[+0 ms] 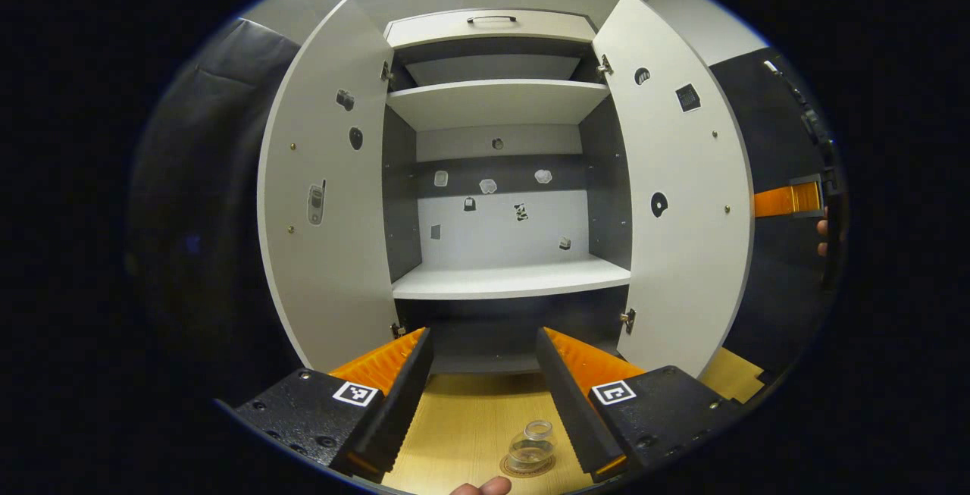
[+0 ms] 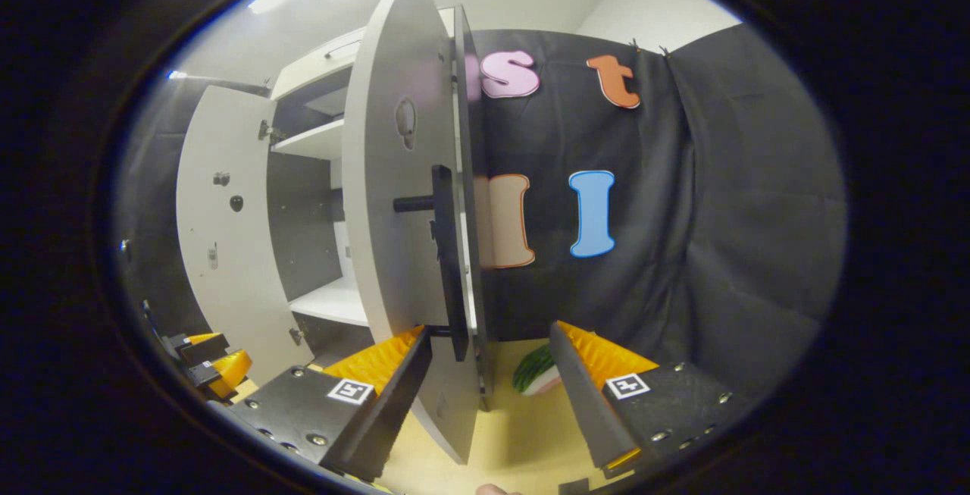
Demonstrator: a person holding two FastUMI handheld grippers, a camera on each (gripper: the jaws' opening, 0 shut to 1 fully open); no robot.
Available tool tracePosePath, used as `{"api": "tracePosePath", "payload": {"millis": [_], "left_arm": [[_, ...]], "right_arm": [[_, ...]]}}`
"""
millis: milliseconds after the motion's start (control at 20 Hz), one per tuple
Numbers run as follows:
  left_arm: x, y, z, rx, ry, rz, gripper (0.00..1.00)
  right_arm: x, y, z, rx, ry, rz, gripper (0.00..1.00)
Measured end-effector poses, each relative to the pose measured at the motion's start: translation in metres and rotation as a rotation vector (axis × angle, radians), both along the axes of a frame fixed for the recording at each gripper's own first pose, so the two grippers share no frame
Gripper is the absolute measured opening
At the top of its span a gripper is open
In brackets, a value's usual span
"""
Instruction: Grasp the bottle in the cabinet with the left hand and place it on the coaster, then close the right door with the right hand and the left door with the left hand.
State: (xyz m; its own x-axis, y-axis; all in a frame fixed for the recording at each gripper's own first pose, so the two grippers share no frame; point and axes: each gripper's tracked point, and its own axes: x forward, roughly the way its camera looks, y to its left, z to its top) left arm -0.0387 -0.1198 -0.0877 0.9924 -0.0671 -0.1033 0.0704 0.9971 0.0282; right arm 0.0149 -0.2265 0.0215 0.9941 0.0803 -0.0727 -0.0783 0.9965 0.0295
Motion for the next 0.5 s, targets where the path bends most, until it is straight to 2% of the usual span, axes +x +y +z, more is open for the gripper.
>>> {"api": "tracePosePath", "payload": {"millis": [400,500], "left_arm": [[-0.004,0.012,0.003,-0.004,0.004,0.014,0.87],[-0.006,0.015,0.0,-0.009,0.017,0.016,0.87]], "right_arm": [[0.002,0.024,-0.001,0.022,-0.013,0.059,0.96],[0.003,0.035,-0.002,0.027,-0.017,0.079,0.92]]}}
